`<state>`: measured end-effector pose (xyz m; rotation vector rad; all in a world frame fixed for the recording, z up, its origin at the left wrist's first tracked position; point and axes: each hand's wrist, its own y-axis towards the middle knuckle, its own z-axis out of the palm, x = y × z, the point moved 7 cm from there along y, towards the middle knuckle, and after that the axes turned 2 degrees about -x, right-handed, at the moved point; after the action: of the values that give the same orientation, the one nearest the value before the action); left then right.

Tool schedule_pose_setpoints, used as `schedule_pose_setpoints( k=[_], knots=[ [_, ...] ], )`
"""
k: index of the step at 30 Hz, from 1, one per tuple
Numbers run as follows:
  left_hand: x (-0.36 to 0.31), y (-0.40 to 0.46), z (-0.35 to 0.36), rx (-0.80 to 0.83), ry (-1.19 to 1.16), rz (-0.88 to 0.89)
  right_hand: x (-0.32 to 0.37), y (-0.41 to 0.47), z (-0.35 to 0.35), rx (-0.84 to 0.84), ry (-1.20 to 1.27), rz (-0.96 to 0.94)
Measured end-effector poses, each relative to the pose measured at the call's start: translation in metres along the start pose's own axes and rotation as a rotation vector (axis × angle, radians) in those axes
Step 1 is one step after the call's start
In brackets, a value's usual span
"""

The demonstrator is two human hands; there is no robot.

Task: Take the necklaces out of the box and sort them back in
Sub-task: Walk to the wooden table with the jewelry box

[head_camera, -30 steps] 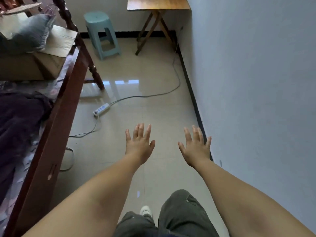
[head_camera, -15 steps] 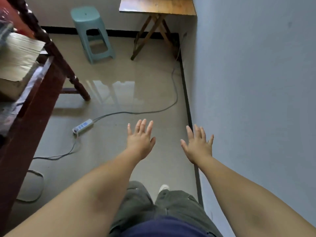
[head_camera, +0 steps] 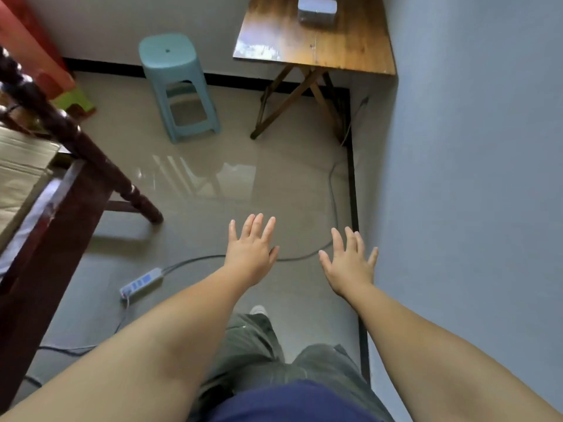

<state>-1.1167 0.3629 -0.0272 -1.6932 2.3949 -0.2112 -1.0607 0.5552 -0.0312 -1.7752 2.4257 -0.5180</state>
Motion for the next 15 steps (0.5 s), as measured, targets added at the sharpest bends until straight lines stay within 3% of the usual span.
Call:
schedule_pose_setpoints(
  k=[10,15],
  knots=[
    [0.0,0.229,-0.05,-0.004,0.017,0.072,0.008,0.22,-0.07,-0.003,-0.012,0.005],
    [-0.01,0.35,-0.08,0.004,-0.036,0.002,-0.006,0.345,-0.118,-0.013,-0.029,-0.039]
  ],
)
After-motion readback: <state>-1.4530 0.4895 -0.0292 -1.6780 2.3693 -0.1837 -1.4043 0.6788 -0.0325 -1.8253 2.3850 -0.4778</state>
